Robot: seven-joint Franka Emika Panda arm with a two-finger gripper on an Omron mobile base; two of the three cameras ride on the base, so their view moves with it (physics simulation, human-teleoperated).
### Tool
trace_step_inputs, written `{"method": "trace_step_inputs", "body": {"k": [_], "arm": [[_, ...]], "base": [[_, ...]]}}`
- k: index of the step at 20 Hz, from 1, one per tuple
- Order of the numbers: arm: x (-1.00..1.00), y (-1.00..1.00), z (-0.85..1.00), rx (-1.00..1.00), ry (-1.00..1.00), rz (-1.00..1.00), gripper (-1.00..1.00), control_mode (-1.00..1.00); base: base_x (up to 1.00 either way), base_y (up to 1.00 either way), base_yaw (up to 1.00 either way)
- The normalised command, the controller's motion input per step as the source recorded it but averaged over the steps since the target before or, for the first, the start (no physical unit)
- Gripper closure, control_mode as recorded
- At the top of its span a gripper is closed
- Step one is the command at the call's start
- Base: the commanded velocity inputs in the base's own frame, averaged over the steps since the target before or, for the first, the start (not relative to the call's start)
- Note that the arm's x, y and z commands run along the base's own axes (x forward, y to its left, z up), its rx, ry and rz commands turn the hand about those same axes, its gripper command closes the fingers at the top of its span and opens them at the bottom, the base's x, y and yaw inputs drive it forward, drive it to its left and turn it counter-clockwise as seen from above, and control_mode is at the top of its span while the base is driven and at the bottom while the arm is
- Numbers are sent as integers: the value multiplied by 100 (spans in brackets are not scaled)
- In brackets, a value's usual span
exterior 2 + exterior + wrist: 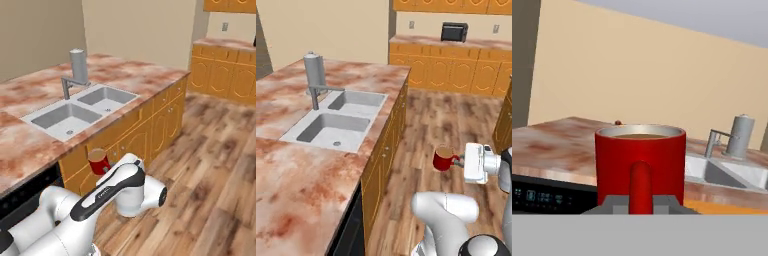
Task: Pick up the brewed coffee from the coffee machine and place it next to the breakfast plate on the dining counter.
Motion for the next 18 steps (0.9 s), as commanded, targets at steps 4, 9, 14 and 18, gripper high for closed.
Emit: {"method": "trace_step_inputs", "body": {"k": [4,9,14,18], "arm": [[0,0,0,0,0,0,100,100],[0,0,0,0,0,0,100,100],[0,0,0,0,0,0,100,100],[0,0,0,0,0,0,100,100]], "base": [[-66,42,72],[-48,58,72],[-10,96,63],[-1,100,55]]}}
